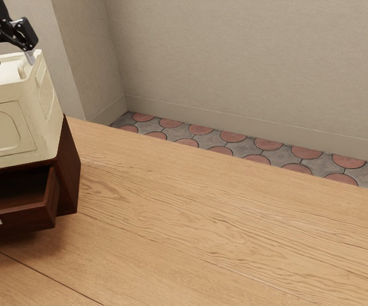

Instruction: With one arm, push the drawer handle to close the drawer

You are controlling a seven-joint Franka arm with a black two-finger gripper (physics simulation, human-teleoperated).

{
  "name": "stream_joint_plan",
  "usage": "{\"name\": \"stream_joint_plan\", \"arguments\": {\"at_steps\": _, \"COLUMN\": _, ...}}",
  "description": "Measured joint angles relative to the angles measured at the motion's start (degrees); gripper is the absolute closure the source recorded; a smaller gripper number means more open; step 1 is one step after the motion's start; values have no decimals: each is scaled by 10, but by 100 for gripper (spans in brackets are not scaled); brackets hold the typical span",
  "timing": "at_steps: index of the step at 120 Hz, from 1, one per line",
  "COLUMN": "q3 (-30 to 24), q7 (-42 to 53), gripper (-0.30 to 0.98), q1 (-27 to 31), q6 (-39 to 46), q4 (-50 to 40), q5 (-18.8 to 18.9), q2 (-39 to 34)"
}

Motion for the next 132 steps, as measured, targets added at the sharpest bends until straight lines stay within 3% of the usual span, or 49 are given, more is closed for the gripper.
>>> {"name": "stream_joint_plan", "arguments": {"at_steps": 31, "q3": 3, "q7": 0, "gripper": 2, "q1": 3, "q6": 2, "q4": 7, "q5": -10, "q2": 0}}
{"name": "stream_joint_plan", "arguments": {"at_steps": 39, "q3": -1, "q7": -1, "gripper": 2, "q1": 0, "q6": -20, "q4": 121, "q5": -9, "q2": -38}}
{"name": "stream_joint_plan", "arguments": {"at_steps": 47, "q3": -12, "q7": -1, "gripper": 2, "q1": 1, "q6": -40, "q4": 163, "q5": -9, "q2": -52}}
{"name": "stream_joint_plan", "arguments": {"at_steps": 65, "q3": -21, "q7": 0, "gripper": 2, "q1": -15, "q6": -65, "q4": 127, "q5": -16, "q2": -53}}
{"name": "stream_joint_plan", "arguments": {"at_steps": 79, "q3": -40, "q7": 16, "gripper": 2, "q1": -22, "q6": -70, "q4": -23, "q5": -16, "q2": -128}}
{"name": "stream_joint_plan", "arguments": {"at_steps": 93, "q3": -146, "q7": 29, "gripper": 2, "q1": 91, "q6": -28, "q4": -374, "q5": -18, "q2": -367}}
{"name": "stream_joint_plan", "arguments": {"at_steps": 108, "q3": -166, "q7": 40, "gripper": 2, "q1": 114, "q6": 2, "q4": -656, "q5": -18, "q2": -553}}
{"name": "stream_joint_plan", "arguments": {"at_steps": 127, "q3": -133, "q7": 42, "gripper": 2, "q1": 137, "q6": 20, "q4": -782, "q5": -14, "q2": -614}}
{"name": "stream_joint_plan", "arguments": {"at_steps": 132, "q3": -115, "q7": 47, "gripper": 2, "q1": 140, "q6": 35, "q4": -792, "q5": 3, "q2": -611}}
